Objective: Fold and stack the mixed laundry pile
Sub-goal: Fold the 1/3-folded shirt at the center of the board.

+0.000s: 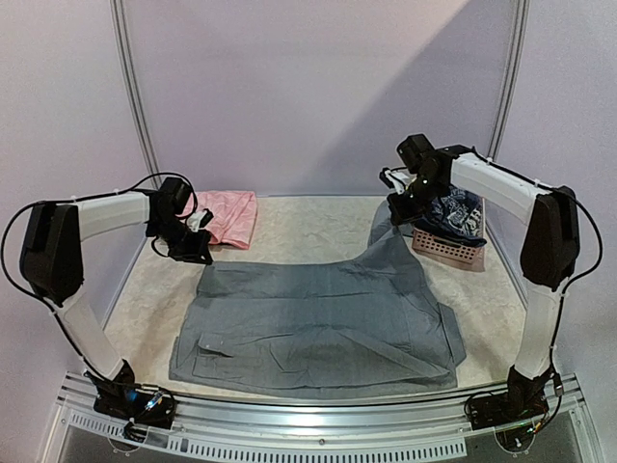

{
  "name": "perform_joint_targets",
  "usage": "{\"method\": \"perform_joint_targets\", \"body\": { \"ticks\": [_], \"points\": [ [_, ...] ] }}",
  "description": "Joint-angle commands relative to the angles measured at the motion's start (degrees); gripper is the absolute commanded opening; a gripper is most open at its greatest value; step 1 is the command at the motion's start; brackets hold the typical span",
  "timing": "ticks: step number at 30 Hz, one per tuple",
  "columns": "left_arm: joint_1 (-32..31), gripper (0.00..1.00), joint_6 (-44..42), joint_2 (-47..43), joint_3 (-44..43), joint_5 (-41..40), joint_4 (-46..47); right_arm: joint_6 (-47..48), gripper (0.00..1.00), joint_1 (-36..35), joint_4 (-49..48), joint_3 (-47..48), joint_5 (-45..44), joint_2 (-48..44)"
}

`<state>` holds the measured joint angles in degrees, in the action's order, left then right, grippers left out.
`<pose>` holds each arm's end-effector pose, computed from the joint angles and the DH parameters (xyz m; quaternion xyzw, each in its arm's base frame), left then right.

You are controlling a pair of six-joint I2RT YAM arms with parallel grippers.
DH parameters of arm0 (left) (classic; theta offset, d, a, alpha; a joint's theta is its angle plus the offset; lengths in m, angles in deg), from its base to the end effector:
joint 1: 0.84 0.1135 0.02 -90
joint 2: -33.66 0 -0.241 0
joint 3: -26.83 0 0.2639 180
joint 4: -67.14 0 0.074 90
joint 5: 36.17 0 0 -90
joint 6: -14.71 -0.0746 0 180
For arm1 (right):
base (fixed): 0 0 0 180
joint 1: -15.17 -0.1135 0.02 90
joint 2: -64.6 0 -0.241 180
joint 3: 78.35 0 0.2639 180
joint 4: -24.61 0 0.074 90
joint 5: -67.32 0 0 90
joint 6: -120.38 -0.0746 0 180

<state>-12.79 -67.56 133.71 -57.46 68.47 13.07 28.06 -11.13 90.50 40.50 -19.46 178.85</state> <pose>0.3546 -0.0943 0.1419 0.0582 0.9750 -0.1533 0.1497 0.4046 0.2046 0.2242 -0.2080 0.9458 0.0876 0.2334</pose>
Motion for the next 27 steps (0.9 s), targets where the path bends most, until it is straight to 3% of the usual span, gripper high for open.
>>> {"method": "perform_joint_targets", "body": {
  "ticks": [1,13,27],
  "points": [
    [-0.2,0.00,-1.1,-5.5,5.1,1.1,4.0,1.7,0.00,-1.5,-2.6,-5.0,0.8,-6.4],
    [-2.7,0.00,-2.0,-19.7,20.1,-0.2,9.4,3.7,0.00,-2.8,-4.5,-22.6,1.4,-23.0],
    [-7.7,0.00,1.9,-21.7,24.5,-4.7,4.5,3.2,0.00,-4.2,-5.1,-39.8,6.2,-35.3]
  ]
}}
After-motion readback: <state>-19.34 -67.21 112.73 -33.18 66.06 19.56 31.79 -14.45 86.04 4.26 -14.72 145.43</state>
